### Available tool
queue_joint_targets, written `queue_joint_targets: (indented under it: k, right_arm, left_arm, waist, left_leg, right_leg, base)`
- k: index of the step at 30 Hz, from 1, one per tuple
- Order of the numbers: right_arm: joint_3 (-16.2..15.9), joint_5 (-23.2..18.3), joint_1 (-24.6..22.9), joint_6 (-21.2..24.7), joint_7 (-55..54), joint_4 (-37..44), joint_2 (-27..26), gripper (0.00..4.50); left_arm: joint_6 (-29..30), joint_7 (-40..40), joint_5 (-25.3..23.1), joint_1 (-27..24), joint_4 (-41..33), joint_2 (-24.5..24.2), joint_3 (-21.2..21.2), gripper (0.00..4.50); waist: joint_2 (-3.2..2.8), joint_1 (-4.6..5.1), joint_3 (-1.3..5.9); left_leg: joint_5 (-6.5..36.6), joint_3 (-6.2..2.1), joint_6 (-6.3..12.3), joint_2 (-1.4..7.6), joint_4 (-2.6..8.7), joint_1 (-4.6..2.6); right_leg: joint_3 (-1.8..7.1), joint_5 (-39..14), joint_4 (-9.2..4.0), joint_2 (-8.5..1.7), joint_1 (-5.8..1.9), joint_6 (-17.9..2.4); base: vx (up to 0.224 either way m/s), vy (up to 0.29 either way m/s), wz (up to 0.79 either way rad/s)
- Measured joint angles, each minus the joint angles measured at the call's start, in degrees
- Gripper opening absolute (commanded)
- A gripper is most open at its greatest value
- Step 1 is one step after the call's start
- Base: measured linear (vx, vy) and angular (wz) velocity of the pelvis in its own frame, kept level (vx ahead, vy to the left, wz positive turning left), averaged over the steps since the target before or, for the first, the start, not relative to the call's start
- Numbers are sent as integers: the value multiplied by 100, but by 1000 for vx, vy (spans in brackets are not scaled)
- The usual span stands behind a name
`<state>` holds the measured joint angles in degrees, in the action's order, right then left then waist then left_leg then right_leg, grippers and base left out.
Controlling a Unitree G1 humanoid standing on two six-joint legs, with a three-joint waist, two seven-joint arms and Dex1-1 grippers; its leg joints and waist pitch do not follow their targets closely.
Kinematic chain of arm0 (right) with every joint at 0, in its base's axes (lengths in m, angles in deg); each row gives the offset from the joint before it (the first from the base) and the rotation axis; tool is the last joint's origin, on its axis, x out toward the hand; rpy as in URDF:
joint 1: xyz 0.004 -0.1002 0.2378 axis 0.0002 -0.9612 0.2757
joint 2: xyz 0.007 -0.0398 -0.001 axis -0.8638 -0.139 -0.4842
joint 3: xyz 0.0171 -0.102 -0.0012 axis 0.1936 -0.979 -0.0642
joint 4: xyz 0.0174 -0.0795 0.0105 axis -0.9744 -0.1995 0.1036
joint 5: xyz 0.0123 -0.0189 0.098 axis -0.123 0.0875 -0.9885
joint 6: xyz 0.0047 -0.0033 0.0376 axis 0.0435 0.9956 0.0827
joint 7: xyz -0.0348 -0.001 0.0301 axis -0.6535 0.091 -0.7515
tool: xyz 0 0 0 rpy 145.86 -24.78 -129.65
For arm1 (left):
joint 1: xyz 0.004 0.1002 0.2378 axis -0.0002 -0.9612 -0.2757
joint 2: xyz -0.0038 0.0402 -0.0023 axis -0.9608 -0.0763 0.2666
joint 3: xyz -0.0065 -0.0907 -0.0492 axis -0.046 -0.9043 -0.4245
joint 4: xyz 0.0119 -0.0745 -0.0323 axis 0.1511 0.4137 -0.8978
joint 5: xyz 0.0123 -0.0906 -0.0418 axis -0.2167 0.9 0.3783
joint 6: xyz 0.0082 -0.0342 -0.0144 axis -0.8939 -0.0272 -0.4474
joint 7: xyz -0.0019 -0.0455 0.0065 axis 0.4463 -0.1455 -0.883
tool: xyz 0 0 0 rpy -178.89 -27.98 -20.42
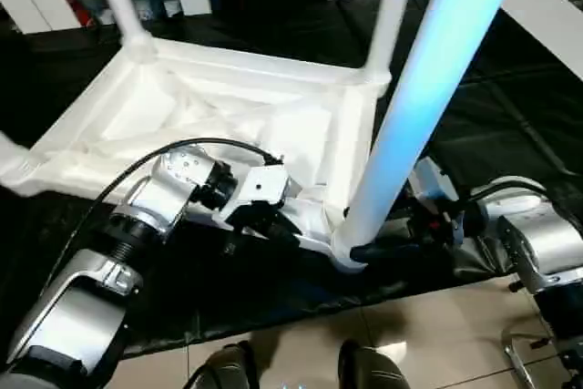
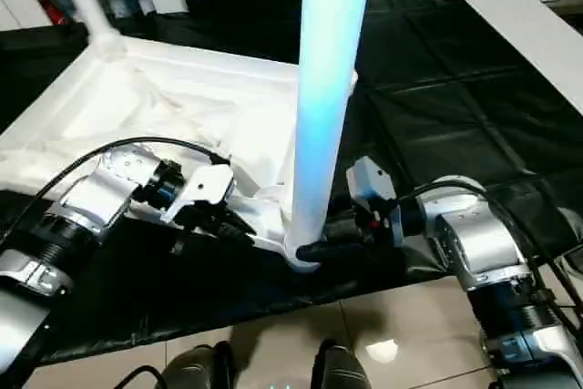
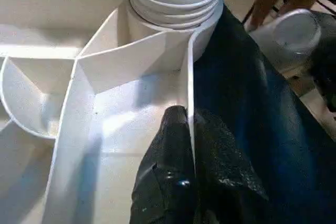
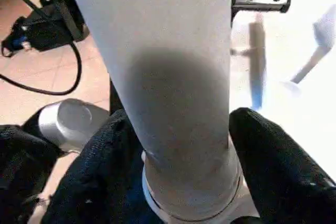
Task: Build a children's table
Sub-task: Rotate leg to tighten
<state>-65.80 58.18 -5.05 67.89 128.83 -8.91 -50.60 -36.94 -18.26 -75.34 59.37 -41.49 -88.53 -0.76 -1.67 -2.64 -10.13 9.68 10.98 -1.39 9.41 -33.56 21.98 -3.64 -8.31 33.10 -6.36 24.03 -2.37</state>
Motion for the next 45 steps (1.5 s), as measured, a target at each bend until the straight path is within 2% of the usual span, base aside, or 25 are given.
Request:
queue_joint_targets:
  k: [2, 3, 10, 13, 17, 21, 24, 26, 28, 30, 31, 32, 33, 34, 35, 36, 37, 38, 39, 40, 42, 45]
  right_arm:
    - [-34, 1, 21, 0, 13, -15, -11, 254]
    - [-48, 2, 46, 0, 26, -36, -11, 232]
    - [-71, -35, 43, 94, 84, -18, -29, 206]
    - [24, -122, -135, 262, -53, 150, -38, 204]
    - [269, -156, -513, 584, -816, 523, -266, 204]
    - [725, 151, -832, 795, -2403, 861, -843, 203]
    - [1000, 461, -863, 948, -3678, 916, -1477, 200]
    - [1125, 686, -775, 1030, -4543, 868, -1955, 199]
    - [1242, 943, -532, 1076, -5524, 659, -2449, 199]
    - [1376, 1065, -252, 1050, -6395, 336, -2885, 199]
    - [1443, 1136, -120, 1027, -6738, 212, -3063, 199]
    - [1510, 1195, 3, 1005, -7059, 88, -3201, 199]
    - [1597, 1221, 50, 941, -7310, 17, -3288, 199]
    - [1623, 1244, 154, 848, -7437, -108, -3352, 234]
    - [1624, 1274, 240, 758, -7522, -224, -3387, 255]
    - [1661, 1242, 300, 703, -7566, -274, -3472, 269]
    - [1684, 1212, 318, 667, -7579, -281, -3561, 276]
    - [1707, 1190, 311, 642, -7580, -287, -3613, 276]
    - [1704, 1185, 311, 627, -7575, -320, -3662, 299]
    - [1683, 1187, 300, 614, -7547, -328, -3653, 305]
    - [1553, 1208, 276, 537, -7420, -315, -3528, 326]
    - [1355, 1226, 99, 422, -7013, -261, -3236, 349]
  left_arm:
    - [-21, -7, 1, 22, 43, 7, 12, 0]
    - [-46, -16, 2, 39, 88, 15, 14, 0]
    - [-43, -135, 46, 85, 195, 24, -2, 0]
    - [201, -87, 60, 30, 118, 43, -55, 0]
    - [847, 299, 57, -69, -101, 107, -176, 0]
    - [1825, 1282, 37, -295, -441, 338, -575, 0]
    - [2458, 2113, 25, -454, -713, 677, -844, 0]
    - [2727, 2654, -15, -480, -752, 943, -1015, 0]
    - [2956, 3355, -129, -456, -752, 1309, -1176, 0]
    - [3038, 4006, -209, -415, -685, 1608, -1276, 0]
    - [3045, 4250, -226, -354, -621, 1714, -1297, 0]
    - [3046, 4482, -246, -277, -515, 1844, -1315, 0]
    - [3044, 4711, -272, -214, -422, 1997, -1309, 0]
    - [2993, 4836, -303, -204, -418, 2031, -1320, 0]
    - [2960, 4914, -318, -194, -415, 2049, -1337, 0]
    - [2945, 5001, -324, -195, -417, 2065, -1357, 0]
    - [2940, 5078, -348, -180, -431, 2065, -1394, 0]
    - [2939, 5171, -379, -170, -451, 2068, -1401, 0]
    - [2938, 5226, -404, -170, -498, 2039, -1419, 0]
    - [2935, 5239, -407, -171, -536, 2019, -1417, 0]
    - [2909, 5184, -404, -181, -601, 1967, -1388, 0]
    - [2858, 4966, -396, -229, -708, 1816, -1343, 0]
  waist:
    - [4, 0, 2]
    - [7, 0, 4]
    - [3, -35, 7]
    - [-14, -55, 21]
    - [-41, -50, 46]
    - [-39, 146, 63]
    - [-38, 309, 65]
    - [-41, 384, 62]
    - [-74, 447, 47]
    - [-147, 556, 22]
    - [-172, 569, 3]
    - [-181, 539, -21]
    - [-114, 472, -23]
    - [15, 434, -28]
    - [23, 402, -36]
    - [13, 339, -35]
    - [-68, 324, -23]
    - [-103, 336, -10]
    - [-113, 392, -4]
    - [-113, 425, -4]
    - [-111, 429, -3]
    - [-109, 424, -3]
  left_leg:
    - [-6, 3, 12, 1, -6, 3]
    - [-6, 3, 12, 2, -7, 4]
    - [-6, 9, 11, 15, -6, 3]
    - [-6, 10, 13, 15, -5, 3]
    - [2, 13, -7, 21, -7, -5]
    - [-3, 19, -16, 20, -14, -26]
    - [-2, 12, -17, 16, -15, -45]
    - [-1, -10, -18, 15, -12, -51]
    - [-1, -72, -19, 15, -2, -43]
    - [2, -146, -20, 42, 24, -38]
    - [2, -151, -20, 51, 47, -25]
    - [2, -139, -20, 49, 65, 0]
    - [1, 17, -20, 42, 82, -52]
    - [3, 130, -23, -9, 90, -138]
    - [61, 95, -69, -68, 26, -119]
    - [181, -85, 12, -109, -58, -100]
    - [143, -277, -27, -136, -37, -42]
    - [20, -345, -131, -113, -8, -26]
    - [-38, -357, -140, -82, -6, 10]
    - [-38, -358, -140, -72, -2, 16]
    - [-27, -312, -121, -76, -2, 28]
    - [-19, -271, -114, -59, 21, 18]
  right_leg:
    - [1, 4, 0, 0, -1, -7]
    - [0, 4, 1, 0, -1, -7]
    - [-6, 4, 6, 2, -2, -6]
    - [-7, 4, 6, 2, -2, -6]
    - [-7, 2, 6, 5, -5, -3]
    - [-4, -36, -9, 4, -8, 60]
    - [-14, -78, -33, -2, -12, 128]
    - [-42, -100, -69, -3, -22, 165]
    - [-129, -120, -169, -7, -50, 194]
    - [-296, -126, -335, -14, -139, 191]
    - [-330, -183, -288, -15, -150, 166]
    - [-312, -324, -133, -13, -132, 123]
    - [-137, -503, 292, -9, -103, -52]
    - [61, -497, 307, -21, -45, 126]
    - [114, -452, 294, -20, 4, 261]
    - [101, -444, 274, -13, -2, 277]
    - [8, -436, 251, 0, -7, 286]
    - [-32, -427, 222, 30, 3, 279]
    - [-27, -348, 158, 91, 7, 208]
    - [-20, -260, 96, 115, 8, 131]
    - [-5, 32, -2, 104, 6, 35]
    - [-3, 45, -10, 100, 12, 73]
  base:
    - [0, 0, 0]
    - [0, 0, 0]
    - [0, 0, 0]
    - [0, 0, 0]
    - [0, 0, 0]
    - [0, 0, 0]
    - [0, 0, 0]
    - [0, 0, 0]
    - [-26, 15, -7]
    - [0, 0, 0]
    - [-53, 37, -5]
    - [-95, -6, 13]
    - [-95, -6, 13]
    - [-15, -78, 20]
    - [46, -87, -4]
    - [46, -87, -4]
    - [62, -23, -30]
    - [68, 11, -29]
    - [68, 11, -29]
    - [0, 0, 0]
    - [0, 0, 0]
    - [0, 0, 0]
